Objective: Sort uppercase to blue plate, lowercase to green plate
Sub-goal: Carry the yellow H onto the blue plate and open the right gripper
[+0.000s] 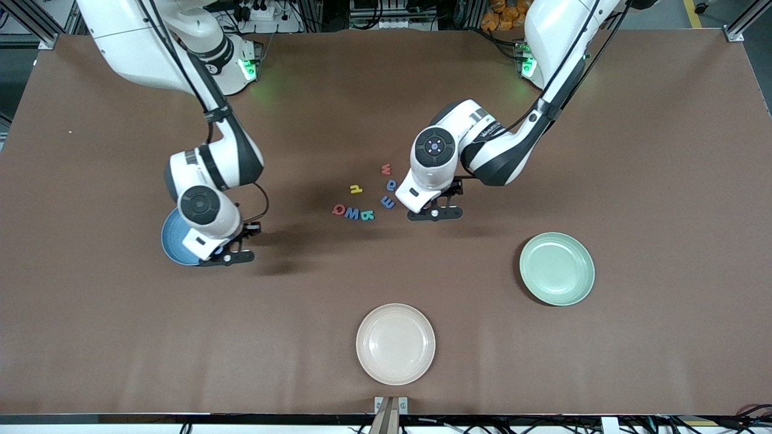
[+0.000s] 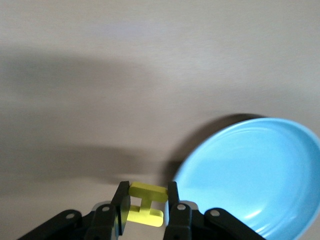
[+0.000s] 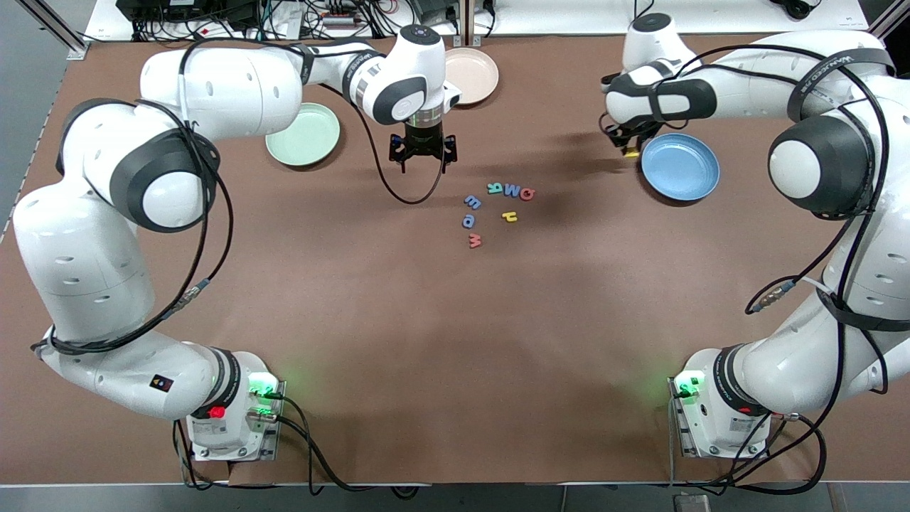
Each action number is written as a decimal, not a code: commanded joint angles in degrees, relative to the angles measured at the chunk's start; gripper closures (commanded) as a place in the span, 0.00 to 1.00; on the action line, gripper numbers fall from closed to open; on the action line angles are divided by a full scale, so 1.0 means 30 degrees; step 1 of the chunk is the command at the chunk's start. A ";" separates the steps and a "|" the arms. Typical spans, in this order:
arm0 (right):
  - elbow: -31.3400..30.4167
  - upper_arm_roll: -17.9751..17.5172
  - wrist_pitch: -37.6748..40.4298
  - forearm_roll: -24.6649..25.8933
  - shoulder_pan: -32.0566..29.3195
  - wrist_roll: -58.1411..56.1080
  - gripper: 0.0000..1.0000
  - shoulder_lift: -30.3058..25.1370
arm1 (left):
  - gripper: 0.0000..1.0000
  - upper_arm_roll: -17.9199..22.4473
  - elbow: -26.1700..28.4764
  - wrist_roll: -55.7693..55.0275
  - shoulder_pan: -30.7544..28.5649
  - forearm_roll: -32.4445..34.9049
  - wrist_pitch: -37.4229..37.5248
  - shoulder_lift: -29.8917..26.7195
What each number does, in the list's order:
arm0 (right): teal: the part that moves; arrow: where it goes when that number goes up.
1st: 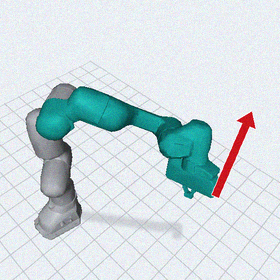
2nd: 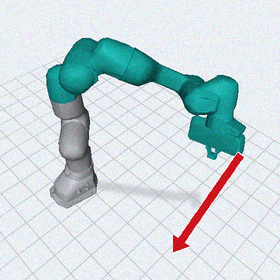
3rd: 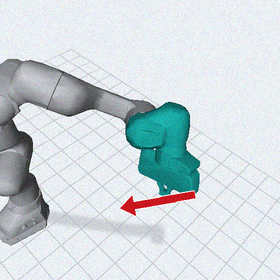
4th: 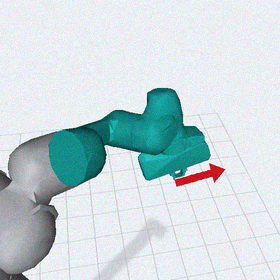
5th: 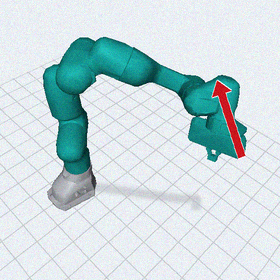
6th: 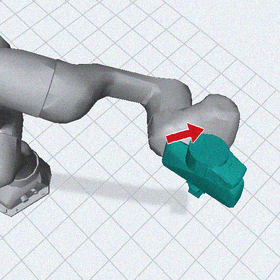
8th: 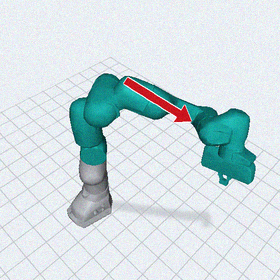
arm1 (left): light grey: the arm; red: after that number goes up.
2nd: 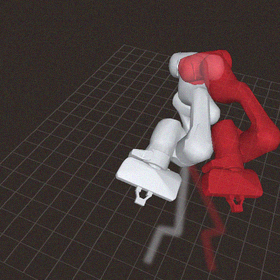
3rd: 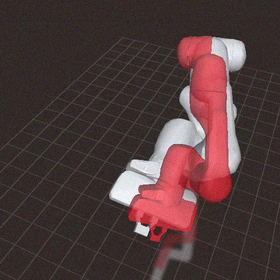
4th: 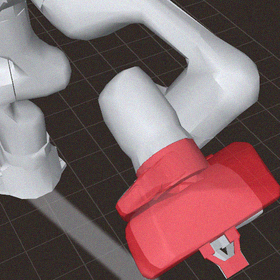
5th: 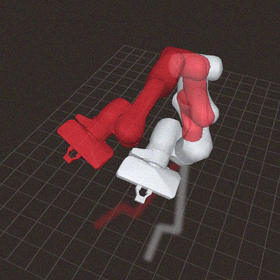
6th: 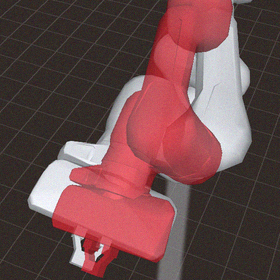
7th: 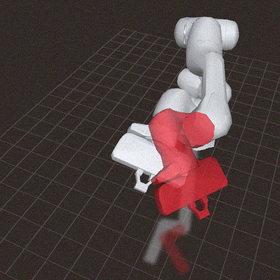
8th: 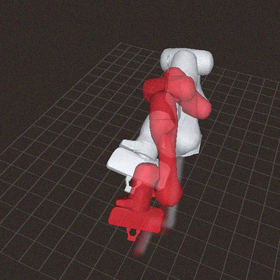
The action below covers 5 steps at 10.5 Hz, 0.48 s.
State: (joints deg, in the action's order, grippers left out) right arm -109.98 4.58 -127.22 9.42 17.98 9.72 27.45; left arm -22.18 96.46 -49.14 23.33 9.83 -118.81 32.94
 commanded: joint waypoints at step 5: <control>-0.0312 0.1343 -0.0043 -0.1349 -0.0722 -0.4176 0.55 -0.0216 | 0.00 0.0039 -0.2352 -0.0494 0.1274 0.0152 0.0022 0.1702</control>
State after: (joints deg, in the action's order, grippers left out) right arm -110.20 8.89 -127.25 7.41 15.71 -1.75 27.38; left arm -22.18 92.67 -49.43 25.76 9.83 -119.05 36.12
